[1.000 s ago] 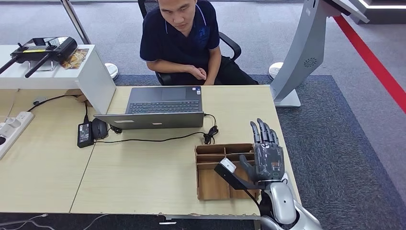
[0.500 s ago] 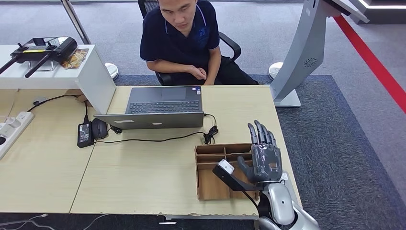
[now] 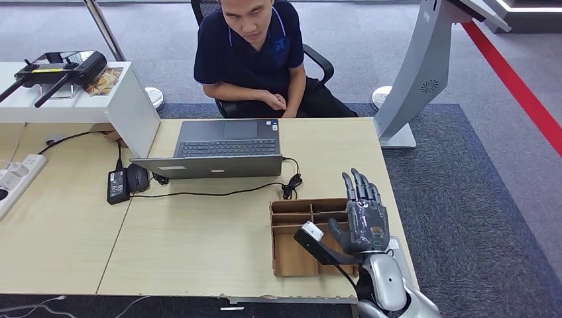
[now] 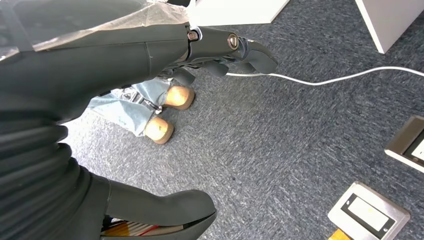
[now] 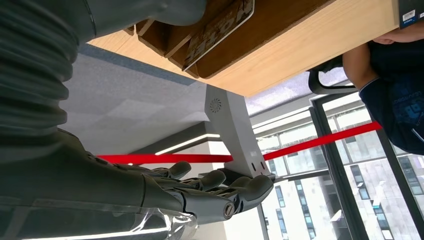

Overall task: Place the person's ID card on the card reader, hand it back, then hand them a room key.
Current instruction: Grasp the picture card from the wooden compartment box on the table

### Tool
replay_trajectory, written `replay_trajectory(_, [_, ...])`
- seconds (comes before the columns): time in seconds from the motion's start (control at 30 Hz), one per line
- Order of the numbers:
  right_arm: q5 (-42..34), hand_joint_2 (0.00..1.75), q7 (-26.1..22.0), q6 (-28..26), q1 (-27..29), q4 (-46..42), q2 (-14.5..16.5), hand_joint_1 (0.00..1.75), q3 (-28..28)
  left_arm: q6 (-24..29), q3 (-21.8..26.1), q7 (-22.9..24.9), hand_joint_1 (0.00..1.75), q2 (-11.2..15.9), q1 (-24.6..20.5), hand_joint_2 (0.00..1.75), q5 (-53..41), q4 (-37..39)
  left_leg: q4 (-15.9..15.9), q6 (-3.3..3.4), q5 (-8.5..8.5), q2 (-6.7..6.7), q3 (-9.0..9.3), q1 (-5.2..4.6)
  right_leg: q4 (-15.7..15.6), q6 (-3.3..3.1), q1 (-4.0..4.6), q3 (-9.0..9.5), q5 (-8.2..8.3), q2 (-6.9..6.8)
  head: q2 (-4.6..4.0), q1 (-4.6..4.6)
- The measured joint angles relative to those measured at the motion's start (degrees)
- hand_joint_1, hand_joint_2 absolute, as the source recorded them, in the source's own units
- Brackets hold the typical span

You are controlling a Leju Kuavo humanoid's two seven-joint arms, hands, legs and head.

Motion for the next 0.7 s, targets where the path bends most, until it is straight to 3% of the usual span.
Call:
replay_trajectory(0.47, [-0.4,1.75,0.0,-0.4,0.0,0.9,0.4,0.21,0.0,0.0,0.0,0.0,0.00,0.0,0.0,1.75,-0.2,0.0,0.0,0.00,0.00,0.00,0.00,0.00,0.0,0.00,0.00,0.00,0.00,0.00,-0.01,0.00])
replay_trajectory(0.7, [-0.4,1.75,0.0,-0.5,0.0,1.5,0.5,0.67,0.0,0.0,0.0,0.0,0.00,0.0,0.0,1.75,-0.1,0.0,0.0,0.00,0.00,0.00,0.00,0.00,0.0,0.00,0.00,0.00,0.00,0.00,0.00,0.00])
